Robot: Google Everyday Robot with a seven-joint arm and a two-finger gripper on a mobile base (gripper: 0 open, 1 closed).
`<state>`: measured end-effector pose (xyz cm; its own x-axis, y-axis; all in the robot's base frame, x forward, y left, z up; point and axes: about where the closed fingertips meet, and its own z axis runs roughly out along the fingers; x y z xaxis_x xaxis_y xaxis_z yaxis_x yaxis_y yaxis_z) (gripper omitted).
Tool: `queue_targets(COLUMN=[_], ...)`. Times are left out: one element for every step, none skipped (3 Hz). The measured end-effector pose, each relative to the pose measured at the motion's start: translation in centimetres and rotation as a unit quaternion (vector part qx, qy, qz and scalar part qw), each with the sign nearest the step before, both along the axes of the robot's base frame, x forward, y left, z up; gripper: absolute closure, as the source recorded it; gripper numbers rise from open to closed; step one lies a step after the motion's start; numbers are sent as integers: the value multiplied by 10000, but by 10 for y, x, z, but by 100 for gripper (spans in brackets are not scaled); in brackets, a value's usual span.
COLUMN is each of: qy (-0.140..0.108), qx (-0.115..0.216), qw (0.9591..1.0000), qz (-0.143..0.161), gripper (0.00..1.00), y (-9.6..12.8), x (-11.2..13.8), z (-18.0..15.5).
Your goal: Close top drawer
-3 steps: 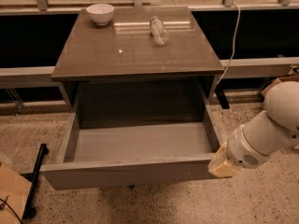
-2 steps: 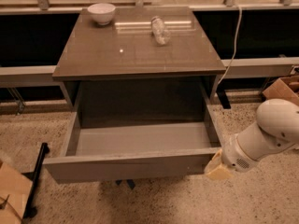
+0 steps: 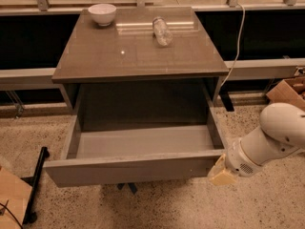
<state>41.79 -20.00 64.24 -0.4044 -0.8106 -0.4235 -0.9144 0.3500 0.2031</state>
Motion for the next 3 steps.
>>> queue_targets(qy=[-284, -284, -661], qx=[-14, -14, 23], qw=[9996, 9996, 9977], qz=[23, 23, 123], gripper=[100, 100, 100], y=[-3, -3, -7], x=[28, 27, 76], z=[-5, -5, -2])
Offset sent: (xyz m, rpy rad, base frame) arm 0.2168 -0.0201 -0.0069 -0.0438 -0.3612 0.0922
